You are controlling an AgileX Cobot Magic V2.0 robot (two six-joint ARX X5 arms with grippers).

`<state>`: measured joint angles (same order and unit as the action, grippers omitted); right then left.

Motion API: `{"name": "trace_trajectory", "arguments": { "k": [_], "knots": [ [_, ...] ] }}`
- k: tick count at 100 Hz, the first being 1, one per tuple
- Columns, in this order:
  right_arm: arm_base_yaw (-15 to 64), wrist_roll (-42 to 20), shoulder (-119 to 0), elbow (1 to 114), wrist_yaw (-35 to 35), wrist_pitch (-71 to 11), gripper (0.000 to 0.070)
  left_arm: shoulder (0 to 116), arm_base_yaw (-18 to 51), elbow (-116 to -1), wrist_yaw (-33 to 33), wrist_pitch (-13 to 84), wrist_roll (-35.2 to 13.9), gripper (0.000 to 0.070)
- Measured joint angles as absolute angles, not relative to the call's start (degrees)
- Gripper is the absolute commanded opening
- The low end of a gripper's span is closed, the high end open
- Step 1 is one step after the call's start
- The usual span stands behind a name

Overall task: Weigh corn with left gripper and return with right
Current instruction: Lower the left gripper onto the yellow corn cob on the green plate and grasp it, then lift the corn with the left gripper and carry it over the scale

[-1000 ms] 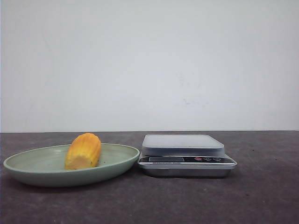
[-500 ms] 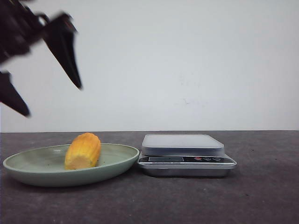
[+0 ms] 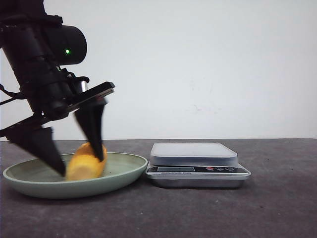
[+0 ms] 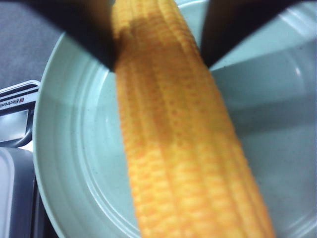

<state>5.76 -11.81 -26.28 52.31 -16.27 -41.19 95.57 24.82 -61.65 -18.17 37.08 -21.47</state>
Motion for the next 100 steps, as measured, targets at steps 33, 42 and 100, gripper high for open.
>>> {"name": "trace_trajectory", "arguments": {
  "k": [33, 42, 100],
  "knots": [
    [5.76, -10.68, -26.28, 52.31, -16.27, -41.19, 0.07, 90.08, 25.76, -61.93, -23.97, 36.47, -21.34, 0.0],
    [5.76, -10.52, -26.28, 52.31, -16.25, -41.19, 0.07, 85.3, 26.61, -63.77, -26.96, 34.44, -21.34, 0.0],
    [5.78, -10.44, -26.28, 52.31, -16.27, -41.21, 0.07, 82.32, 35.11, -81.67, -24.01, 23.35, -26.57, 0.0003]
  ]
}}
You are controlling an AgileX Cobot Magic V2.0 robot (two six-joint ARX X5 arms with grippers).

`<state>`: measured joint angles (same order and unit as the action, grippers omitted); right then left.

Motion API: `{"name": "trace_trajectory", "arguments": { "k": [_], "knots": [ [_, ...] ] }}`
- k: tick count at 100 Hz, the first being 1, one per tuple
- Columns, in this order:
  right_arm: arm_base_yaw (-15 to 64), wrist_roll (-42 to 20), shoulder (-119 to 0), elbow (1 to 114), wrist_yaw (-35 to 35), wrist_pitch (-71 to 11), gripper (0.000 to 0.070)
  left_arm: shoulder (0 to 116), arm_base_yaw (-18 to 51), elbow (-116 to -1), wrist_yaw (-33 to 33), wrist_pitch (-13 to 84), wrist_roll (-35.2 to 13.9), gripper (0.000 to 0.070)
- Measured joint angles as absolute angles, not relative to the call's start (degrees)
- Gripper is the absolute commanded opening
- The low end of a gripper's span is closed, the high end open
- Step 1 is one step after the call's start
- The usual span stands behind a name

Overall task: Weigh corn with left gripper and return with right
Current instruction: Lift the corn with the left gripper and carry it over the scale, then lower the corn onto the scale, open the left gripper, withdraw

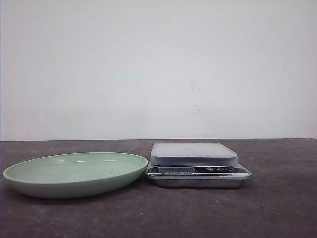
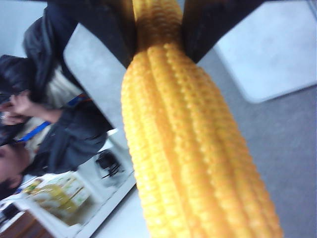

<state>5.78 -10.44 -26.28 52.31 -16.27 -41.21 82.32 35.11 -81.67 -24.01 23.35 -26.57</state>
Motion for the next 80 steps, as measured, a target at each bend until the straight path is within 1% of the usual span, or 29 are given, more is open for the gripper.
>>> {"name": "trace_trajectory", "arguments": {
  "k": [29, 47, 64, 66, 70, 76, 80],
  "knots": [
    [5.78, -10.37, -26.28, 52.31, -16.25, -43.05, 0.07, 98.02, 35.24, -81.65, -25.08, 25.02, -30.63, 0.0003],
    [5.78, -10.33, -26.28, 52.31, -16.27, -43.42, 0.07, 105.95, 36.88, -81.65, -25.26, 25.52, -31.18, 0.0003],
    [5.8, -10.33, -26.28, 52.29, -16.25, -44.36, 0.07, 110.0, 38.44, -81.65, -25.26, 26.41, -31.4, 0.0005],
    [5.85, -10.31, -26.28, 52.29, -16.25, -44.36, 0.07, 110.24, 38.54, -81.65, -25.28, 26.46, -31.46, 0.0015],
    [5.98, -10.31, -26.28, 52.29, -16.27, -44.36, 0.07, 110.59, 38.68, -81.65, -25.26, 26.59, -31.51, 0.0059],
    [6.13, -10.31, -26.28, 52.29, -16.25, -44.36, 0.07, 110.74, 38.68, -81.65, -25.32, 26.76, -31.53, 0.0154],
    [6.35, -10.28, -26.28, 52.29, -16.23, -44.36, 0.07, 110.74, 38.68, -81.65, -25.3, 26.85, -31.51, 0.0204]
  ]
}}
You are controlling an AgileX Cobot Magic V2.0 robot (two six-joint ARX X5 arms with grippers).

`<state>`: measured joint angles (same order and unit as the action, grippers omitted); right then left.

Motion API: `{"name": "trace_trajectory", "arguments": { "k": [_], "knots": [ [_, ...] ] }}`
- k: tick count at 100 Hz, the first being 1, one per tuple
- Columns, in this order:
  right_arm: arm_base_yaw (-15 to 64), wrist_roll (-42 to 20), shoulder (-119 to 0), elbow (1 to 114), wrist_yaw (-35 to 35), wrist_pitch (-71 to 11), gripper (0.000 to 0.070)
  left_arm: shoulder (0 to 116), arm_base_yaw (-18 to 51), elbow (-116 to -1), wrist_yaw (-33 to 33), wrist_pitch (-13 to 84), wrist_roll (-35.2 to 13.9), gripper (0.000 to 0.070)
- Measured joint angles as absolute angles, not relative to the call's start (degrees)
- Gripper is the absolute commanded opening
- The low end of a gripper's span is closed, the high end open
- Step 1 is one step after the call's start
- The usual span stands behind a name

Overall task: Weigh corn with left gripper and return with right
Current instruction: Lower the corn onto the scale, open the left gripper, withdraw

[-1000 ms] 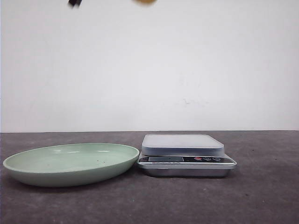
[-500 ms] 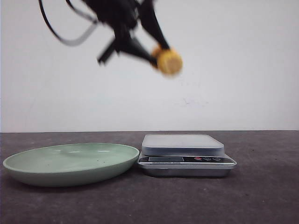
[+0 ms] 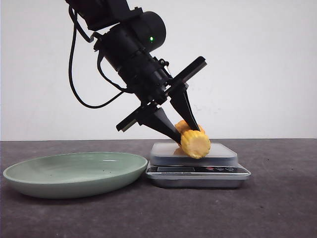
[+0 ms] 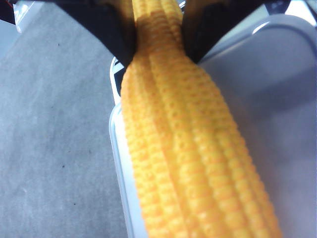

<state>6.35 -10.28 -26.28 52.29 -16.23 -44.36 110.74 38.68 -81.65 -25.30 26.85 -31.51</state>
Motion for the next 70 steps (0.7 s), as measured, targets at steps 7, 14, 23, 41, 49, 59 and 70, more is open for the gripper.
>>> {"name": "trace_trajectory", "arguments": {
  "k": [7, 14, 23, 41, 49, 59, 70],
  "knots": [
    [6.46, -10.26, -26.28, 52.29, -16.23, -44.36, 0.07, 110.74, 38.68, -81.65, -24.73, 27.0, -31.4, 0.0265],
    [6.5, -10.26, -26.28, 52.27, -16.16, -44.36, 0.07, 110.74, 38.68, -81.65, -24.43, 27.05, -31.29, 0.0336],
    [6.76, -10.24, -26.28, 52.23, -15.18, -44.38, 0.07, 110.74, 38.46, -81.65, -24.29, 27.29, -31.29, 0.0457],
    [7.33, -9.43, -26.28, 52.23, -14.76, -45.23, 0.07, 110.74, 37.43, -82.11, -25.26, 27.92, -31.09, 0.0523],
    [7.53, -8.91, -26.28, 52.23, -14.26, -46.09, 0.07, 110.72, 37.15, -82.37, -25.89, 28.03, -31.07, 0.0523],
    [7.62, -8.67, -26.28, 52.23, -13.32, -46.7, 0.07, 110.04, 37.15, -82.35, -25.89, 27.86, -31.07, 0.0524],
    [7.62, -8.23, -26.28, 52.23, -13.26, -46.92, 0.07, 106.59, 37.15, -82.35, -25.17, 27.14, -30.74, 0.0523]
  ]
}}
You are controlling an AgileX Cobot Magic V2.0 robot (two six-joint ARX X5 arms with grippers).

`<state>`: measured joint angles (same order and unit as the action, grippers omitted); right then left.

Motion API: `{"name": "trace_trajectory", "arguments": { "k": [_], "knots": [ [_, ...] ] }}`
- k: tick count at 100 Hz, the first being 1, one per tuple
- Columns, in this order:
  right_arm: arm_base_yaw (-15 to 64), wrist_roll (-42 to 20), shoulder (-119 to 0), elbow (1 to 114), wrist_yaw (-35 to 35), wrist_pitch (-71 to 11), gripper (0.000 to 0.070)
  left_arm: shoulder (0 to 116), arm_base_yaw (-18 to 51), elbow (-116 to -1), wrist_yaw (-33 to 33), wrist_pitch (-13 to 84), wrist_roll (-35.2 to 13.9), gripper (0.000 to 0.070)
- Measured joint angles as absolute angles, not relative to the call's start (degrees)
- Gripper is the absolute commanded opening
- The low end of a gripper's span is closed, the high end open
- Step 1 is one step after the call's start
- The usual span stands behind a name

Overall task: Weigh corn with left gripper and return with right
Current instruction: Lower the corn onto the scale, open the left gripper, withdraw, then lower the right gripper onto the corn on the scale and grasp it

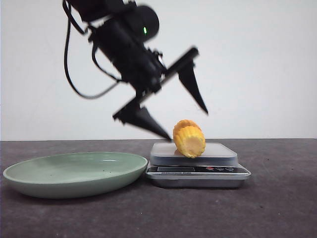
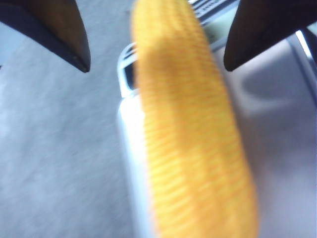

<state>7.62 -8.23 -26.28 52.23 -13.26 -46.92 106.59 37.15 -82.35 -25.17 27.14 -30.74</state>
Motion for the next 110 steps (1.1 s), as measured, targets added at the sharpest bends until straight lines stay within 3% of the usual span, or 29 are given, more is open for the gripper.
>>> {"name": "trace_trajectory", "arguments": {
  "k": [17, 41, 60, 79, 97, 110],
  "knots": [
    [7.62, -7.9, -26.28, 52.23, -13.26, -47.03, 0.07, 96.01, 37.15, -82.37, -20.95, 28.21, -28.64, 0.052],
    [7.62, -7.88, -26.28, 52.23, -13.67, -50.15, 0.07, 75.11, 37.15, -82.37, -17.78, 37.15, -22.87, 0.0512],
    [7.62, -7.68, -26.28, 52.21, -20.53, -49.12, 0.07, 56.75, 37.26, -82.98, -12.86, 45.47, -18.87, 0.051],
    [7.62, -8.6, -27.38, 52.1, -26.7, -35.9, 0.07, 42.63, 37.26, -83.0, -1.39, 52.47, -16.88, 0.0511],
    [8.69, -15.86, -33.47, 52.12, -26.59, -18.52, 0.07, 34.11, 37.26, -83.0, 5.13, 54.22, -16.05, 0.051],
    [11.94, -20.91, -41.36, 52.88, -24.34, -15.57, 0.07, 31.0, 37.26, -83.0, 7.25, 54.94, -16.01, 0.0511]
  ]
}}
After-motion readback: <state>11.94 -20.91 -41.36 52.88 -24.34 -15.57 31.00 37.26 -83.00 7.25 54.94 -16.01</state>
